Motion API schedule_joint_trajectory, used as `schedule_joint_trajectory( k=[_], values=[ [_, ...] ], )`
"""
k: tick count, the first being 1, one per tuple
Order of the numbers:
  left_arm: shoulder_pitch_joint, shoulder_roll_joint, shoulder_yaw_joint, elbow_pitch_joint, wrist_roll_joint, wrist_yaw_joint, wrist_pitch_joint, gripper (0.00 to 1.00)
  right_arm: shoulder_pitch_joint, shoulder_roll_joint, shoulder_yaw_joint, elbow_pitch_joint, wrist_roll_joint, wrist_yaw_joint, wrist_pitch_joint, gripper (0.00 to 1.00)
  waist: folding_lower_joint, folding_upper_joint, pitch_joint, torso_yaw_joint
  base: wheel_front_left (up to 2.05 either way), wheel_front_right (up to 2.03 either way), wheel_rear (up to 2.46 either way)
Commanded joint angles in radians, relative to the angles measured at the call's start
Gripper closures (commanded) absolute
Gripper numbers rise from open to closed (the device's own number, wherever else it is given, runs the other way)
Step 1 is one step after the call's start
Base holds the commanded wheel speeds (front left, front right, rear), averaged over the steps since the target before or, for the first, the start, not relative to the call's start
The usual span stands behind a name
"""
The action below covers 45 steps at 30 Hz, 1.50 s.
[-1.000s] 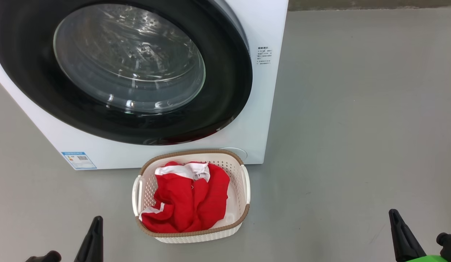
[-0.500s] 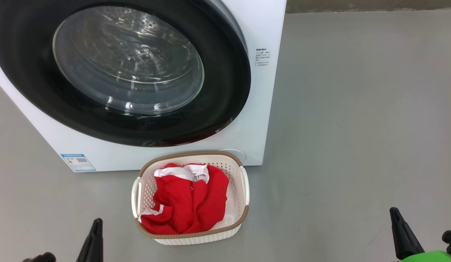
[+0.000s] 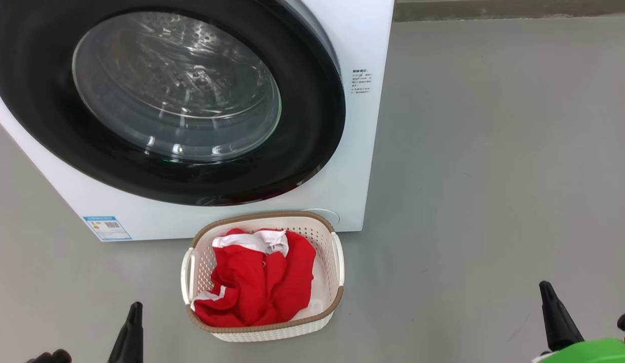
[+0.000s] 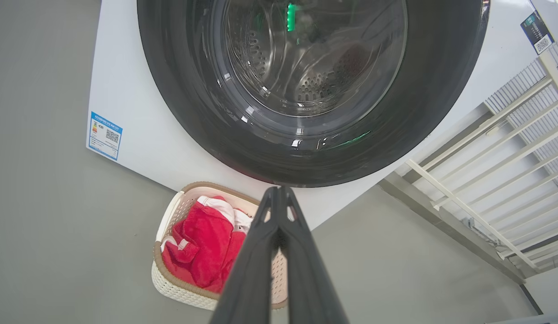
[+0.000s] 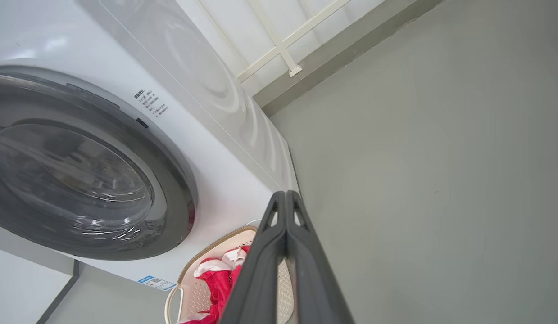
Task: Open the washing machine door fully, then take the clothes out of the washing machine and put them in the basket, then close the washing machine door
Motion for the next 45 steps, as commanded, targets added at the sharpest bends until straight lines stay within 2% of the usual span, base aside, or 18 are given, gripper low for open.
schedule_joint_trajectory(
  k=[1,45],
  values=[
    [-0.045,0.011,0.02,-0.02,-0.027,-0.003,0.005,1.0,-0.05,-0.008,0.002,-0.025,0.026,0.0,0.005,1.0,-0.0001,0.0,-0.001,0.0,0.0,0.0,0.0],
    [-0.098,-0.013,0.042,0.001,-0.476,-0.005,0.129,1.0,-0.131,0.014,0.001,-0.029,0.451,-0.001,0.132,1.0,-0.0001,0.0,-0.021,-0.015,0.0,0.0,0.0]
  ],
)
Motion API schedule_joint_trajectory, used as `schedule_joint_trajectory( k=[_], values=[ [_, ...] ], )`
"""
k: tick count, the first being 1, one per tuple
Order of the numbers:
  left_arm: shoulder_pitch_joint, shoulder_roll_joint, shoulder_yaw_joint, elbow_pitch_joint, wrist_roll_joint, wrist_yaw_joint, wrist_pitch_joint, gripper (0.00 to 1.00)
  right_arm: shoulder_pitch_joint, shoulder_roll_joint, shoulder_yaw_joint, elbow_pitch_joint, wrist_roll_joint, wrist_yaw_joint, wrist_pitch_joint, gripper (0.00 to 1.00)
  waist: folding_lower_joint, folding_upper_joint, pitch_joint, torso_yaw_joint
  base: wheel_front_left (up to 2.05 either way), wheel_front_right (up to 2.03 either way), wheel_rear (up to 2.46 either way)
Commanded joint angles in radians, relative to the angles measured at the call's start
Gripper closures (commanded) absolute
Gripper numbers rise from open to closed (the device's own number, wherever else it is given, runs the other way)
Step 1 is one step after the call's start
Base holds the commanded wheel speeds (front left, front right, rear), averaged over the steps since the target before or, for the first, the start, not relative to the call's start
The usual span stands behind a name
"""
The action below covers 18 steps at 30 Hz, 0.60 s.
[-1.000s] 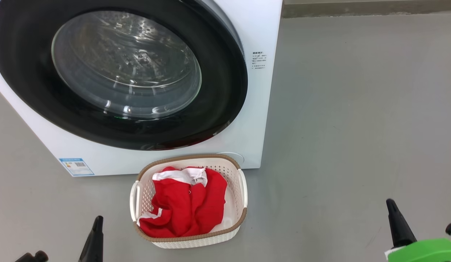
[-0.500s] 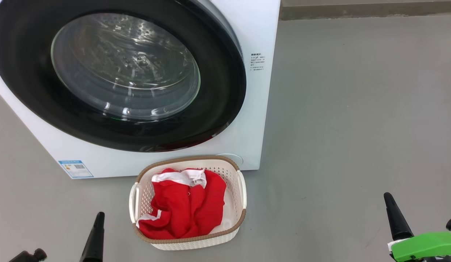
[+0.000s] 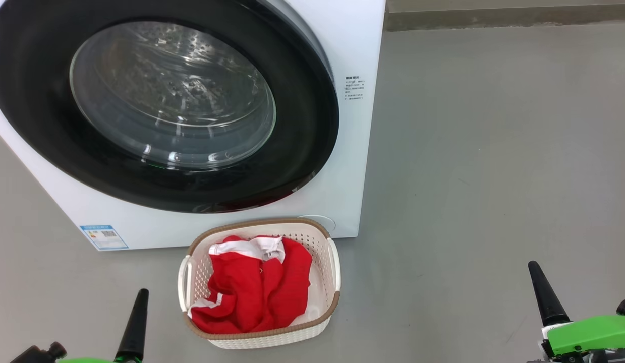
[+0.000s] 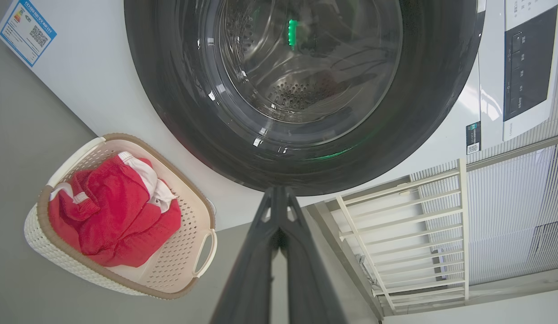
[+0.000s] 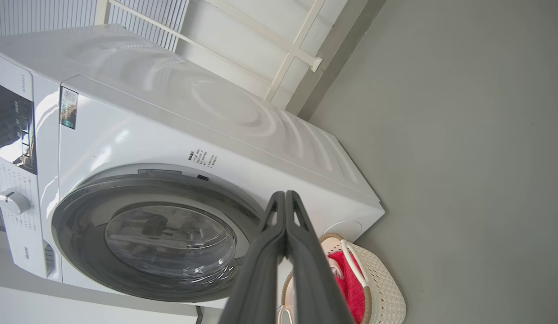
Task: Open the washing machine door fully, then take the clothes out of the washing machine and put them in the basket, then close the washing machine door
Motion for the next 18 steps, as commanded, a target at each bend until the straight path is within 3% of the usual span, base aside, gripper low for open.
schedule_joint_trajectory(
  k=[1,18],
  values=[
    [-0.043,0.008,0.031,-0.019,-0.023,-0.005,0.006,1.0,-0.055,-0.01,0.007,-0.027,0.021,-0.001,0.01,1.0,-0.0001,-0.0001,0.0,0.0,0.0,0.0,0.0],
    [-0.064,-0.001,0.039,-0.011,-0.201,-0.006,0.055,1.0,-0.087,-0.001,0.007,-0.029,0.19,-0.001,0.06,1.0,-0.0001,-0.0001,-0.009,-0.006,0.0,0.0,0.0]
  ],
)
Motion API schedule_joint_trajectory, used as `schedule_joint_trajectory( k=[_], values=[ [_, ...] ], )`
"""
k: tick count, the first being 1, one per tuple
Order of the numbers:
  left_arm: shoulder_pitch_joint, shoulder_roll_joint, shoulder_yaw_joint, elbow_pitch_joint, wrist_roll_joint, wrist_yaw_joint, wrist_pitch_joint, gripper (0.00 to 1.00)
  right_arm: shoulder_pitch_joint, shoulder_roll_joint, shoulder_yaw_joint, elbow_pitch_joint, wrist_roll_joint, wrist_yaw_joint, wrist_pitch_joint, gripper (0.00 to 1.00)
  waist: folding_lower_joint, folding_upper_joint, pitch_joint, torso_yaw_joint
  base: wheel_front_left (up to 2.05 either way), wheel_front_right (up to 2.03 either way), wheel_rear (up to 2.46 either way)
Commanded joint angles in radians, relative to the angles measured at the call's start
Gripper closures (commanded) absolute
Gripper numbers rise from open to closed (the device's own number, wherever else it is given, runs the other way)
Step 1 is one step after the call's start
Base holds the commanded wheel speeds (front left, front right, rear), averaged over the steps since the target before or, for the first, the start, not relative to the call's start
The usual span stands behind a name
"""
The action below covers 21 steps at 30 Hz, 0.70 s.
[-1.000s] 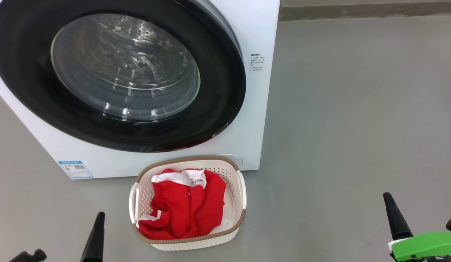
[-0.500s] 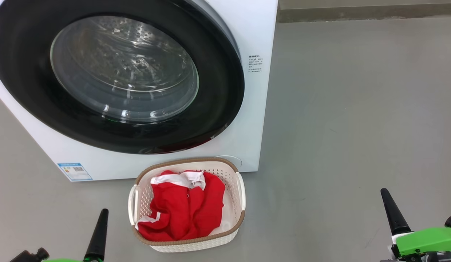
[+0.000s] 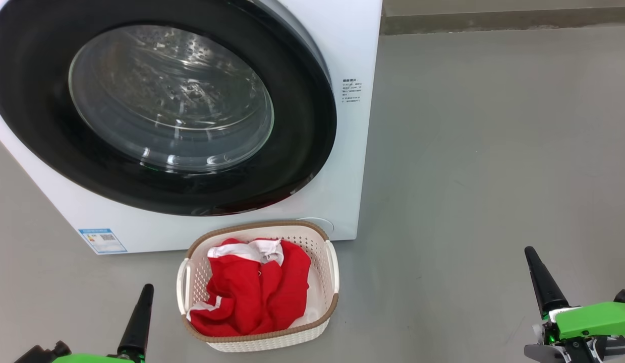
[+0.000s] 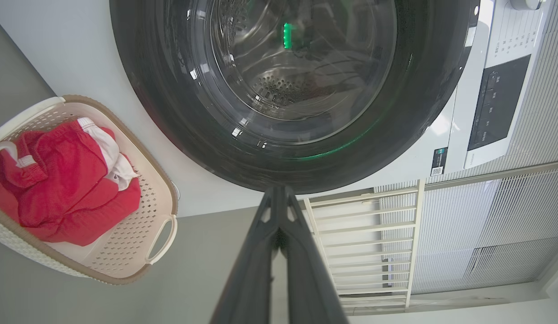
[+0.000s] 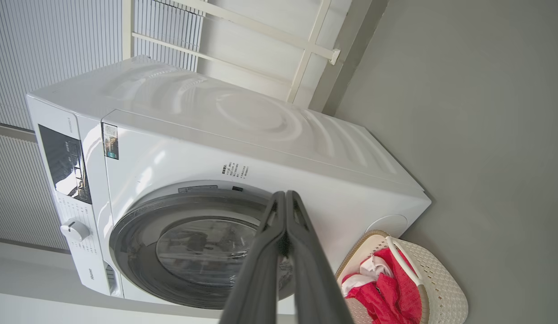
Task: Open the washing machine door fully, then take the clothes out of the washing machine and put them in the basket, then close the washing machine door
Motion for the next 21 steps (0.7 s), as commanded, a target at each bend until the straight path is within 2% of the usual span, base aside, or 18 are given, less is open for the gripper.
schedule_joint_trajectory(
  k=[1,16,21],
  values=[
    [-0.042,0.011,0.035,-0.022,-0.026,-0.006,0.007,1.0,-0.048,-0.006,0.009,-0.027,0.024,-0.001,0.011,1.0,-0.0001,0.0,-0.001,0.0,0.0,0.0,0.0],
    [-0.061,0.002,0.043,-0.014,-0.192,-0.007,0.053,1.0,-0.078,0.002,0.009,-0.029,0.181,-0.001,0.058,1.0,-0.0001,0.0,-0.008,-0.006,0.0,0.0,0.0],
    [-0.062,0.002,0.043,-0.014,-0.197,-0.007,0.054,1.0,-0.079,0.002,0.009,-0.029,0.186,-0.001,0.059,1.0,-0.0001,0.0,-0.008,-0.006,0.0,0.0,0.0]
  ],
)
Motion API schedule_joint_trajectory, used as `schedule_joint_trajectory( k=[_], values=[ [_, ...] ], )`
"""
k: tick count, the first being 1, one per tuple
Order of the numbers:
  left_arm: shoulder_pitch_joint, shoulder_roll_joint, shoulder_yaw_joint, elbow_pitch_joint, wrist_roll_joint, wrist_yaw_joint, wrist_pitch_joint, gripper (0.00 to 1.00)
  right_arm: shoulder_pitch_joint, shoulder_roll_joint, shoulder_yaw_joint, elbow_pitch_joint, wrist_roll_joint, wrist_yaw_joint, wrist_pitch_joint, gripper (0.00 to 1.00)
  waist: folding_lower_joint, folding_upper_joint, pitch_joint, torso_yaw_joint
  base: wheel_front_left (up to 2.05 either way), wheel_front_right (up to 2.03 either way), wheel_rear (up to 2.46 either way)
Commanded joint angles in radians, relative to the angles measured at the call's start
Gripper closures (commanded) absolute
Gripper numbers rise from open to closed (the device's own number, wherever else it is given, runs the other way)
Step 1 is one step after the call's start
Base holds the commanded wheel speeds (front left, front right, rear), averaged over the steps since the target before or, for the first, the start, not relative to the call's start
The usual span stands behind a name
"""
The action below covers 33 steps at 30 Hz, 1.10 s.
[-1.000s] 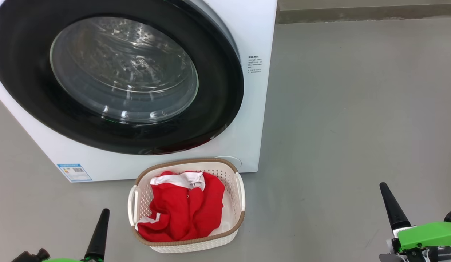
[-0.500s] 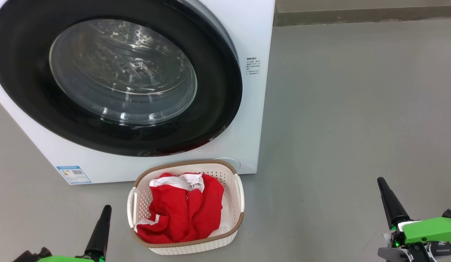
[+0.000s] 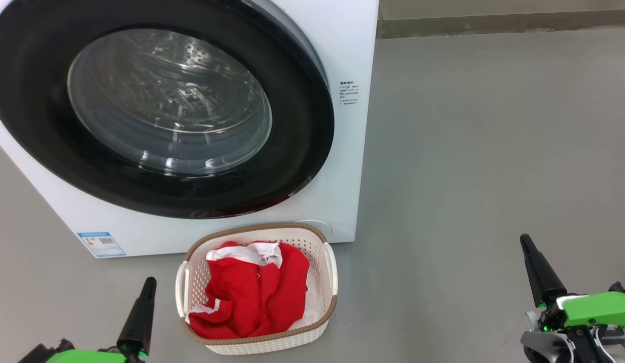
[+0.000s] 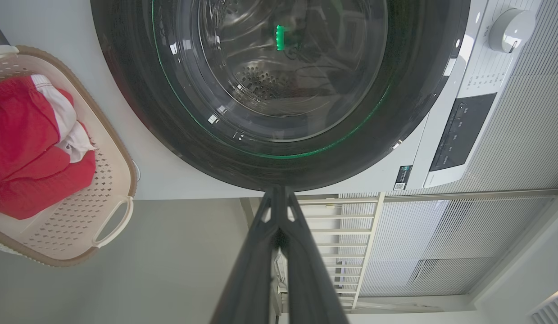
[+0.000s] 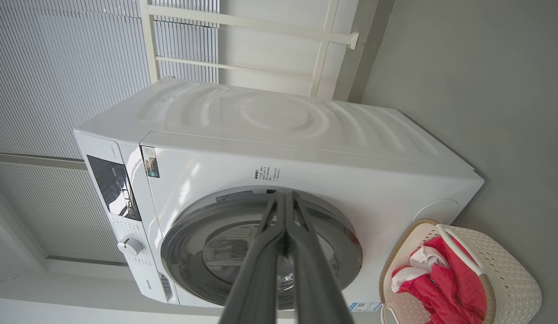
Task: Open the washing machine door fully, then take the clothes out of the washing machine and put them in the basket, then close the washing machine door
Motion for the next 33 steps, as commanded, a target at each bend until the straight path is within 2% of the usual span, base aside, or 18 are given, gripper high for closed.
schedule_joint_trajectory(
  k=[1,33],
  values=[
    [-0.041,0.008,0.038,-0.02,-0.007,-0.007,0.004,1.0,-0.045,-0.006,0.013,-0.029,0.005,-0.001,0.007,1.0,-0.0001,0.0,0.0,0.0,0.0,0.0,0.0],
    [-0.041,0.007,0.038,-0.02,-0.006,-0.007,0.004,1.0,-0.045,-0.006,0.014,-0.029,0.005,-0.001,0.007,1.0,-0.0001,0.0,0.0,0.0,0.0,0.0,0.0]
  ],
)
